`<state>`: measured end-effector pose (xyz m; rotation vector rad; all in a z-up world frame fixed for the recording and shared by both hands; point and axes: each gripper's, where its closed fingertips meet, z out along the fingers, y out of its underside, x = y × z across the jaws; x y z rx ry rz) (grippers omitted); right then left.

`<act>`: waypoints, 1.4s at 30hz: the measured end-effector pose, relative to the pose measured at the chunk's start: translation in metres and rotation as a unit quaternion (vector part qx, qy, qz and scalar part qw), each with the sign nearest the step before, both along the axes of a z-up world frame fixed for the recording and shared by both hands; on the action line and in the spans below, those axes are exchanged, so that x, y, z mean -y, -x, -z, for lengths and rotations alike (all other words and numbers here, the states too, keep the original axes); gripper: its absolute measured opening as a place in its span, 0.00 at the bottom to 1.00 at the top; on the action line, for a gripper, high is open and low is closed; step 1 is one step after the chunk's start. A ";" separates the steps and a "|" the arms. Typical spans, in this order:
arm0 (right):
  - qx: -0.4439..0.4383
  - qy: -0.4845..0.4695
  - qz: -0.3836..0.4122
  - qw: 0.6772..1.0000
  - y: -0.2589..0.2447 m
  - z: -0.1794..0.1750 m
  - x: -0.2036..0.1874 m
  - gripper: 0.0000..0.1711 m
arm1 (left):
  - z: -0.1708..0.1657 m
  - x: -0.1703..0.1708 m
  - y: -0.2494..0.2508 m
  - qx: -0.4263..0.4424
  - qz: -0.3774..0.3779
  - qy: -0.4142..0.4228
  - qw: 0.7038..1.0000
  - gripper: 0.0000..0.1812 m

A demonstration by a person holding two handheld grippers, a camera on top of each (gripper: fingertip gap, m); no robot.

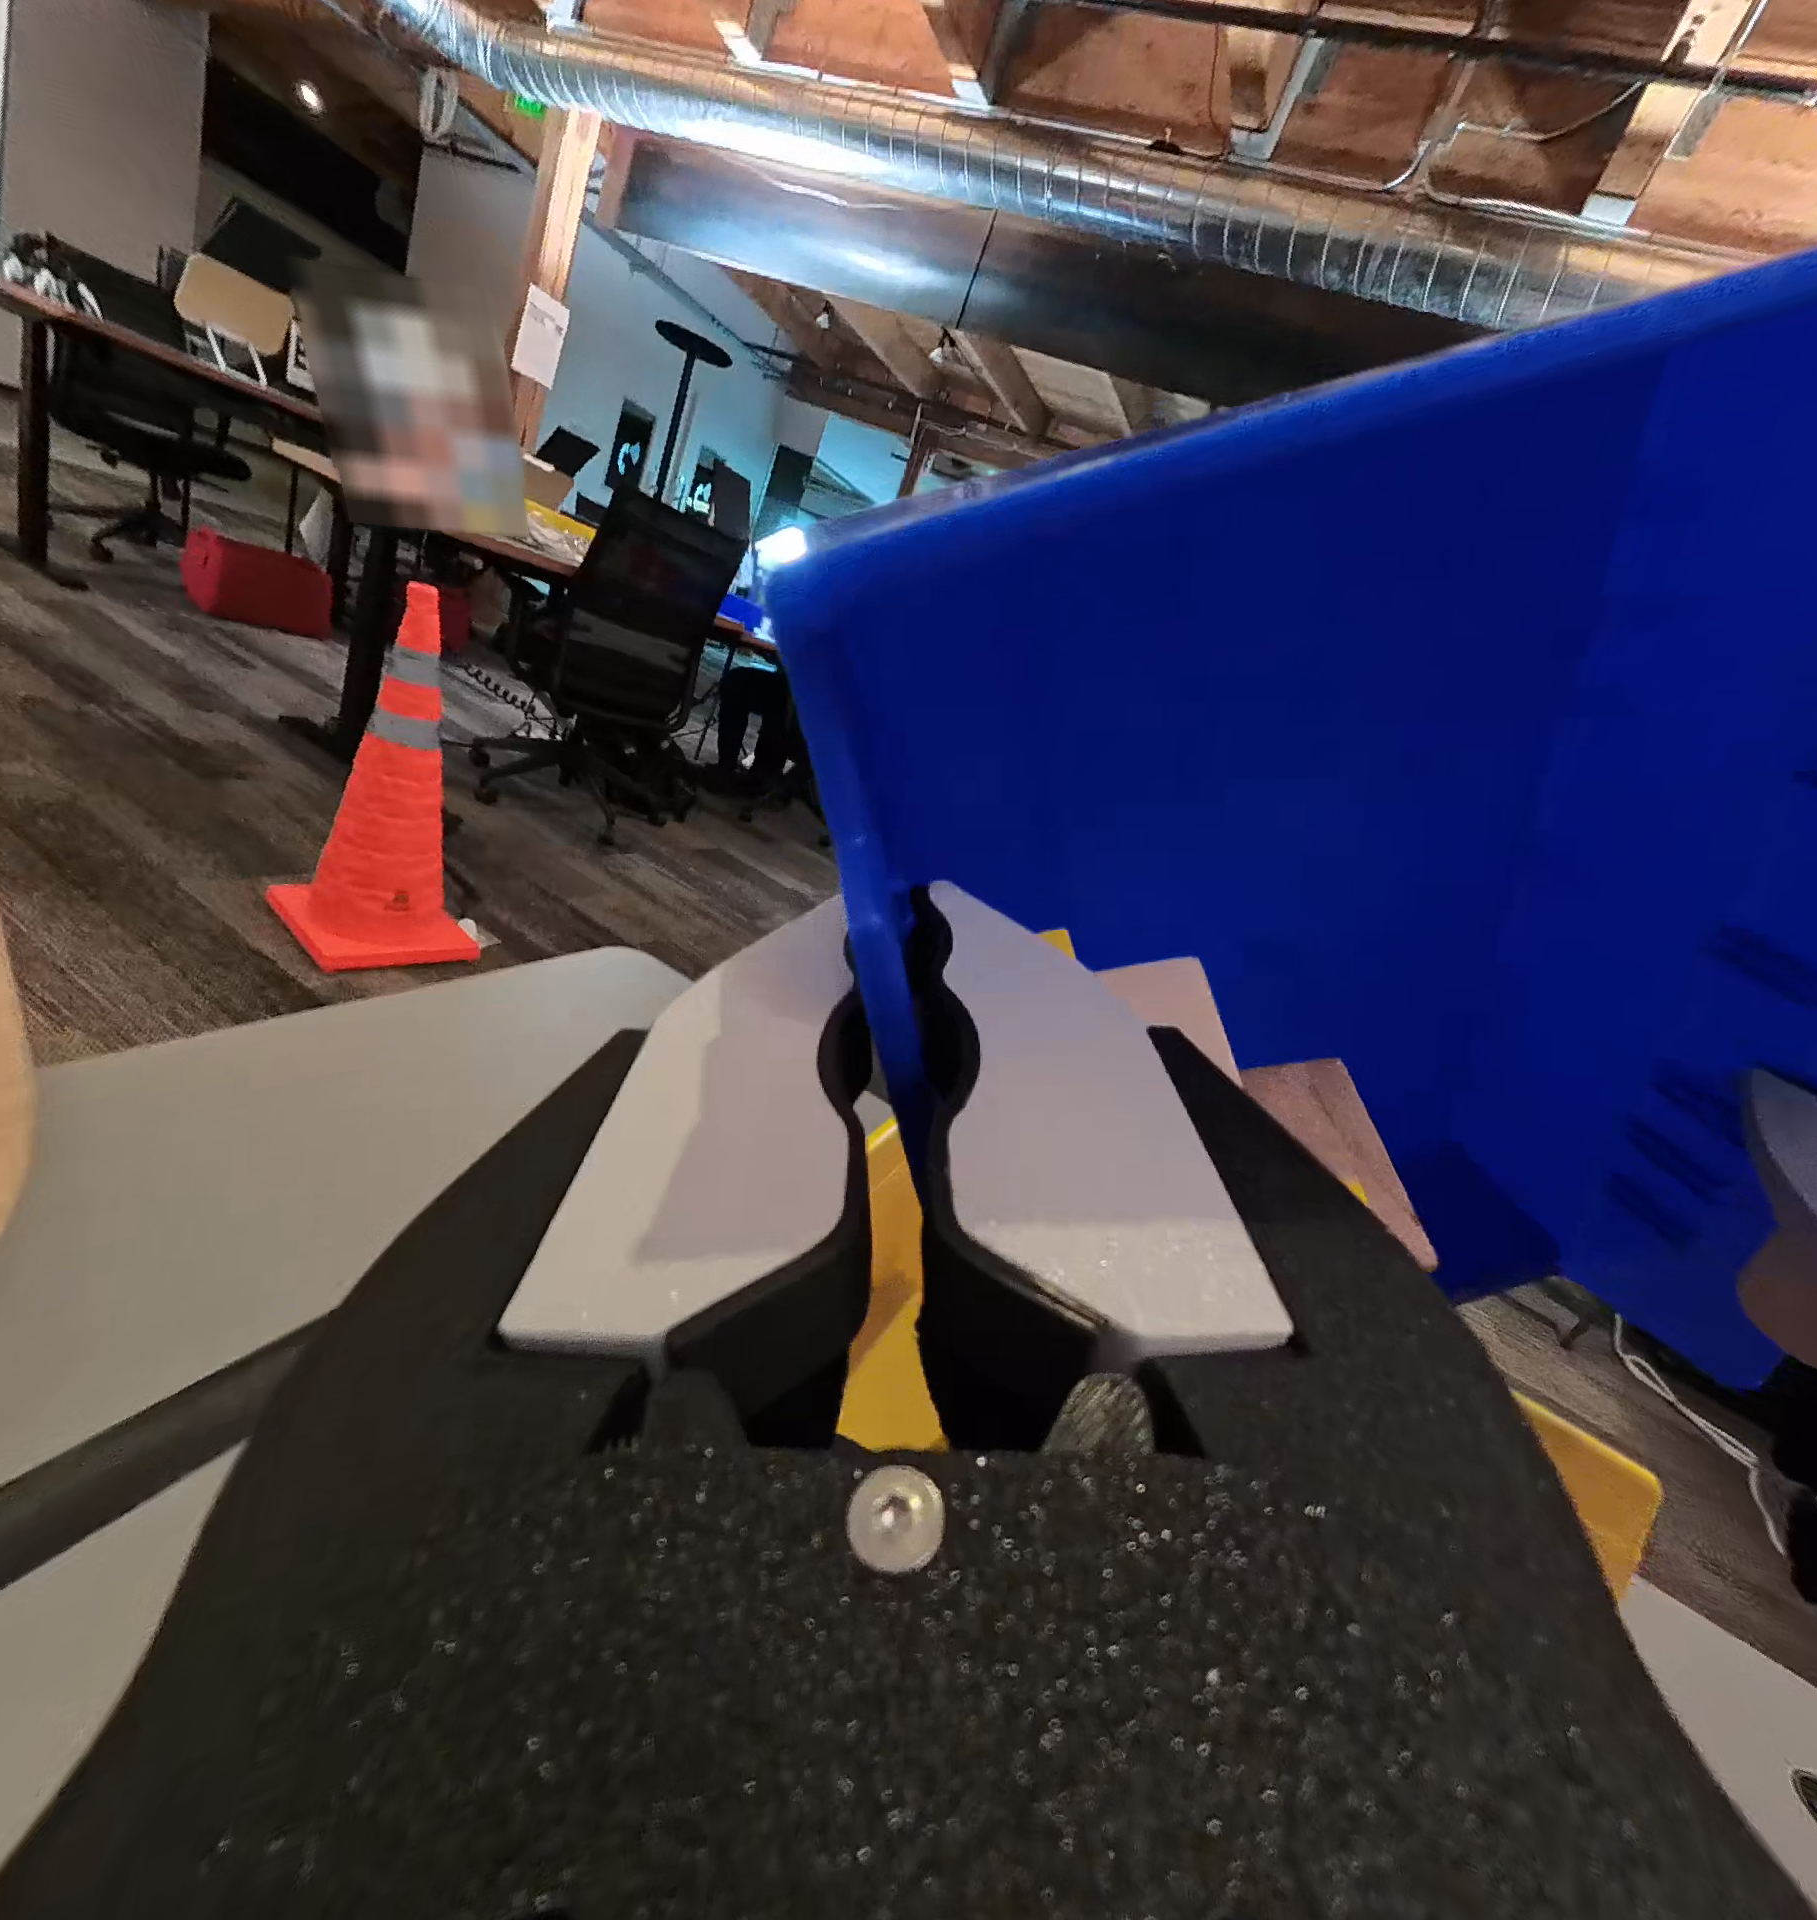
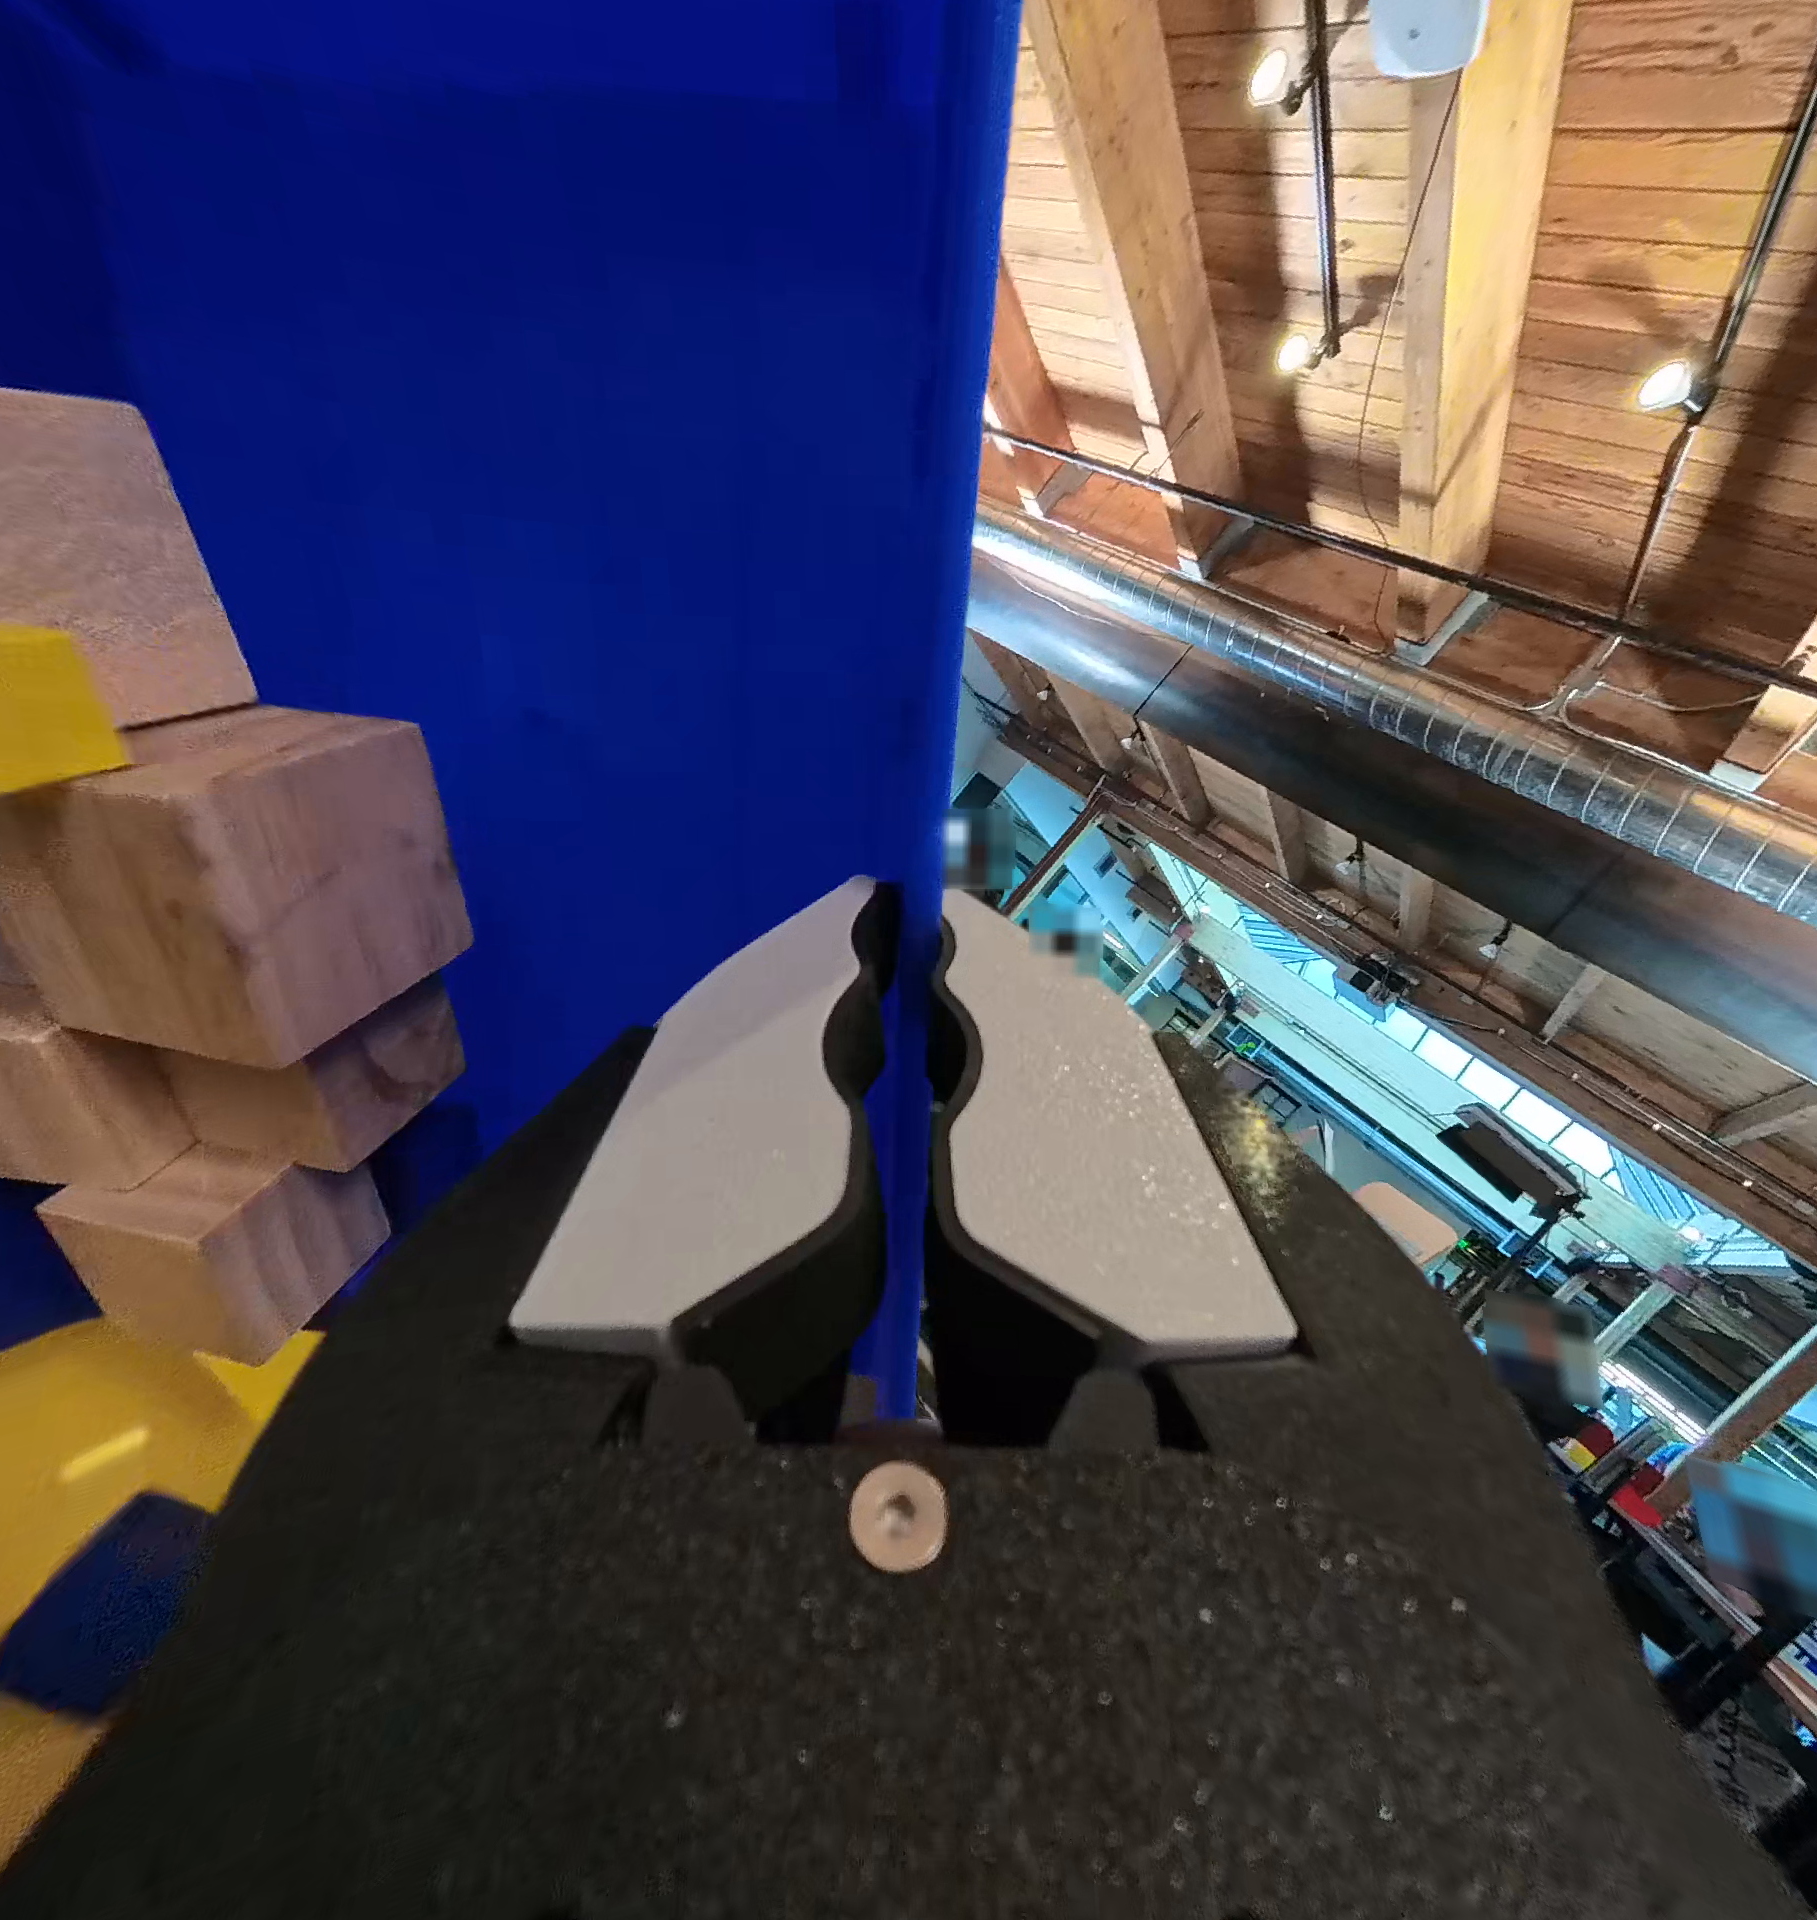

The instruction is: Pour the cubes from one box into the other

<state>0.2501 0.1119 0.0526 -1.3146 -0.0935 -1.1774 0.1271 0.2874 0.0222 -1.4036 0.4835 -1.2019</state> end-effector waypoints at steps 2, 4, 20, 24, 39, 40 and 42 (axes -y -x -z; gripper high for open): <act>-0.002 0.000 0.001 1.000 0.002 0.004 0.002 0.02 | 0.007 -0.002 -0.004 -0.008 0.007 0.005 1.000 0.03; -0.006 0.002 0.006 1.000 0.002 0.007 0.003 0.02 | 0.011 -0.003 -0.008 -0.017 0.017 0.011 1.000 0.03; -0.038 0.021 0.033 0.998 -0.004 0.017 0.010 0.02 | -0.009 -0.008 -0.028 -0.056 0.048 -0.024 0.997 0.02; -0.038 0.005 0.039 0.999 -0.002 0.016 0.016 0.02 | -0.016 -0.001 -0.028 -0.073 0.055 -0.056 0.994 0.03; -0.066 -0.014 0.052 0.996 -0.010 0.009 0.023 0.02 | -0.031 -0.003 -0.059 -0.106 0.078 -0.068 0.989 0.03; -0.068 -0.017 0.052 0.996 -0.010 0.006 0.024 0.02 | -0.031 -0.003 -0.061 -0.105 0.082 -0.065 0.989 0.03; -0.069 -0.023 0.051 0.996 -0.013 0.001 0.027 0.02 | -0.033 0.001 -0.062 -0.101 0.086 -0.072 0.989 0.03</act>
